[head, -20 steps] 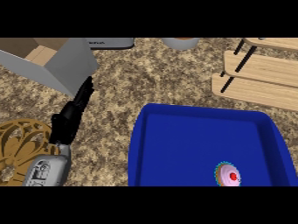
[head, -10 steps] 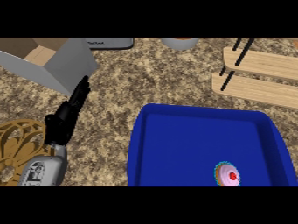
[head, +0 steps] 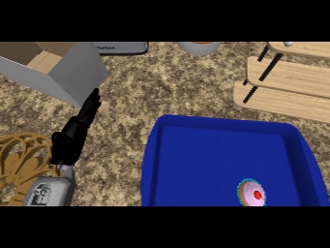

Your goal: Pick the can from the tray and place it in the tiered shelf

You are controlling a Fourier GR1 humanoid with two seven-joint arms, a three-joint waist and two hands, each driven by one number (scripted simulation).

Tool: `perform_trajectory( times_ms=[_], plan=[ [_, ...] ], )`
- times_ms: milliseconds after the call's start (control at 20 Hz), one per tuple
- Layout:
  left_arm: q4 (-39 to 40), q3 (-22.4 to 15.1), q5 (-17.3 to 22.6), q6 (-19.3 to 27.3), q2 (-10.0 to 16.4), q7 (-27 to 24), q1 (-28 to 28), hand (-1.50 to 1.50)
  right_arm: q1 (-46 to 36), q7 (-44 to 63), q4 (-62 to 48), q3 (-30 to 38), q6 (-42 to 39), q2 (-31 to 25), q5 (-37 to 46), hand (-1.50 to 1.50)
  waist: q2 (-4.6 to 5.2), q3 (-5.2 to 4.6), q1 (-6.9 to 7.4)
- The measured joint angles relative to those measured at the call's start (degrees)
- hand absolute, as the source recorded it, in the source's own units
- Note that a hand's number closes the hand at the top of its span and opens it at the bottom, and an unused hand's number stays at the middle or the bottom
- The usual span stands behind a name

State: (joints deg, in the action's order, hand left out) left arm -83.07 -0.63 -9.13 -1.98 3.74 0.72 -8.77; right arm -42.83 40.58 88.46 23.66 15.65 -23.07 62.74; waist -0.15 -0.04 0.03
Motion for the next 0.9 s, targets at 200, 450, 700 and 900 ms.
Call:
perform_trajectory(
  times_ms=[200,450,700,900],
  plan=[
    [0.59,-0.09,-0.46,0.57,-0.42,0.01,-0.49,0.0,-0.92,0.58,1.53,0.14,-1.21,-0.59,-4.29,-1.5,0.02,0.0,0.02],
    [-0.24,0.62,0.39,-0.39,0.3,1.05,-1.21,0.0,-2.25,2.1,4.23,0.18,-2.74,-1.69,-8.4,-1.5,0.06,0.02,0.03],
    [-0.38,0.65,0.21,-0.16,0.22,0.85,-1.16,0.0,-5.29,4.44,7.22,4.13,-0.41,-3.33,-11.78,-1.5,0.03,0.03,-0.13],
    [-1.36,-0.03,-0.21,0.17,-0.25,0.68,0.6,0.0,-5.89,8.22,11.53,8.7,-0.62,-6.45,-13.77,-1.5,-0.11,0.03,-0.36]
  ],
)
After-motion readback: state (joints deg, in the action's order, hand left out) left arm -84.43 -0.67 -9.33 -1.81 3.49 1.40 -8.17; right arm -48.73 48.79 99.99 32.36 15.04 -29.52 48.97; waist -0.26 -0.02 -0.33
